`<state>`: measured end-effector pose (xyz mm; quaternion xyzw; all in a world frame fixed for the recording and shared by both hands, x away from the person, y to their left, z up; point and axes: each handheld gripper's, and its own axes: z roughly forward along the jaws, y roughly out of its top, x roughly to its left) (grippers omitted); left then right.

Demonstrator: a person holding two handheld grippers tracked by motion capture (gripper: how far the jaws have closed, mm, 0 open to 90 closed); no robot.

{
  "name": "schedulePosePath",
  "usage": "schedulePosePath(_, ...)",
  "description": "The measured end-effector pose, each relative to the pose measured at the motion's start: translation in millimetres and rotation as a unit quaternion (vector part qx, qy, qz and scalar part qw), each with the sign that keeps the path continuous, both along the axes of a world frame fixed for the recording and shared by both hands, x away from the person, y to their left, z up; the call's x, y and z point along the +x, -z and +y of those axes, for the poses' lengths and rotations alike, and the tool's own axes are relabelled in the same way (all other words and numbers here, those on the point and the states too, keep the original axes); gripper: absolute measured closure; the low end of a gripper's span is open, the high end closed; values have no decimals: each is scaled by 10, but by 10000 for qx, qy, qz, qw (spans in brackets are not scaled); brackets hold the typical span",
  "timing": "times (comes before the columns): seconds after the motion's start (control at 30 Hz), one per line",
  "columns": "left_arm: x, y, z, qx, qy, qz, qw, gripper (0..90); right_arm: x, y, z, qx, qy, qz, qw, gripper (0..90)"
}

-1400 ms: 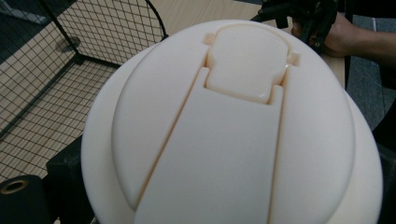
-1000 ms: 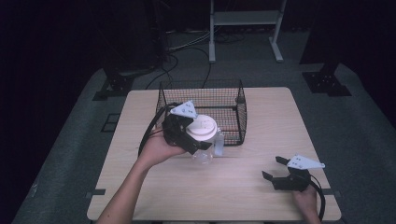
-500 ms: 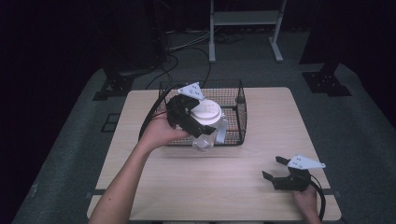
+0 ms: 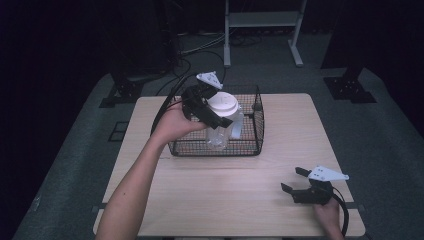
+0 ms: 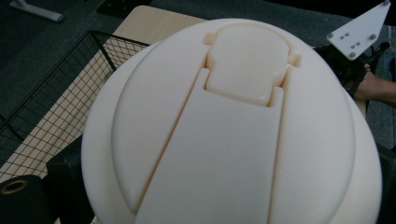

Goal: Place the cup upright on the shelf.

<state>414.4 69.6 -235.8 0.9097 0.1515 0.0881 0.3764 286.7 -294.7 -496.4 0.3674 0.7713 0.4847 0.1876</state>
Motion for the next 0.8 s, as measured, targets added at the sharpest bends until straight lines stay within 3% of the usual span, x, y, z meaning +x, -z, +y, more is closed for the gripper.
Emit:
schedulePosePath(0.2,145,-24,-46,96,-141,52,9998,50,-1,-2,-4,26,6,17,10000,129)
schedulePosePath(0.5,368,-37,-59,60,-373,120,9992,50,1,-4,-12,88,18,25,10000,129)
schedulePosePath(0.8,578,52,-37,46,-686,219,9974,50,1,-6,-20,116,20,26,9999,129)
